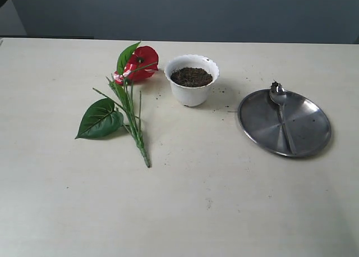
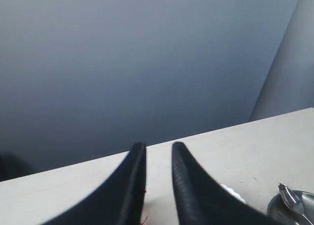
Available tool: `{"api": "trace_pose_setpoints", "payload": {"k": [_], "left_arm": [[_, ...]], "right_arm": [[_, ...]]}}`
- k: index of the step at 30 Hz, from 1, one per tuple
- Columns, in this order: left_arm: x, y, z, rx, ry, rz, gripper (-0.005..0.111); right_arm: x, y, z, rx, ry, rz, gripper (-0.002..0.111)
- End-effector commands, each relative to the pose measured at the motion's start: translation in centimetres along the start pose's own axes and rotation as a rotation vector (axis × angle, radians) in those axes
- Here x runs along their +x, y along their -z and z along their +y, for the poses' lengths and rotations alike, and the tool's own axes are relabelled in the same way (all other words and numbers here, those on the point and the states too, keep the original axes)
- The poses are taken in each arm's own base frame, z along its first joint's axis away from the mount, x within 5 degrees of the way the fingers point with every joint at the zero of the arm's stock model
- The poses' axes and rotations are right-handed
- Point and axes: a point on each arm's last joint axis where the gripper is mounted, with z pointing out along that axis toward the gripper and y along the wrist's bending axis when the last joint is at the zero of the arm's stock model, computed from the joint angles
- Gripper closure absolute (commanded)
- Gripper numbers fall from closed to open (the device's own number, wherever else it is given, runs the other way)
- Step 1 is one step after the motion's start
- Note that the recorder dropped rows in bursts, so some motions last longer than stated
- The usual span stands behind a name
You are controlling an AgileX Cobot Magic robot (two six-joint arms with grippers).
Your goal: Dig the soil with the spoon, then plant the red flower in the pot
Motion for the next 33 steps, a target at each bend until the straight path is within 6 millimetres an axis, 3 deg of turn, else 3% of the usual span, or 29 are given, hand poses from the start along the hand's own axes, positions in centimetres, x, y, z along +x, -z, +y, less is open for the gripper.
{"api": "trace_pose_setpoints", "payload": {"k": [1,13,20,30,33], "left_arm": [[-0.1,0.3,-0.2,0.011,0.004,-0.004,0.066],[-0.8,0.7,-0.1,0.04,0.042,-0.053,0.069],[-1.5,0.7,0.2,0.015,-0.031,-0.155,0.069],[2.6,-1.9,2.5,-0.152,-0.097,-0.001,0.069],[3.7,-2.7,2.9,-0.167,-0.094,0.038,0.059]], "right_arm": [[-0.1,0.0,0.0,0.005,0.003,-0.013,0.108],[0.0,0.0,0.0,0.003,0.0,-0.012,0.108],[0.0,0.0,0.0,0.003,0.0,-0.012,0.108],[0.0,0.0,0.0,0.003,0.0,-0.012,0.108],[-0.1,0.0,0.0,0.005,0.004,-0.013,0.108]]}}
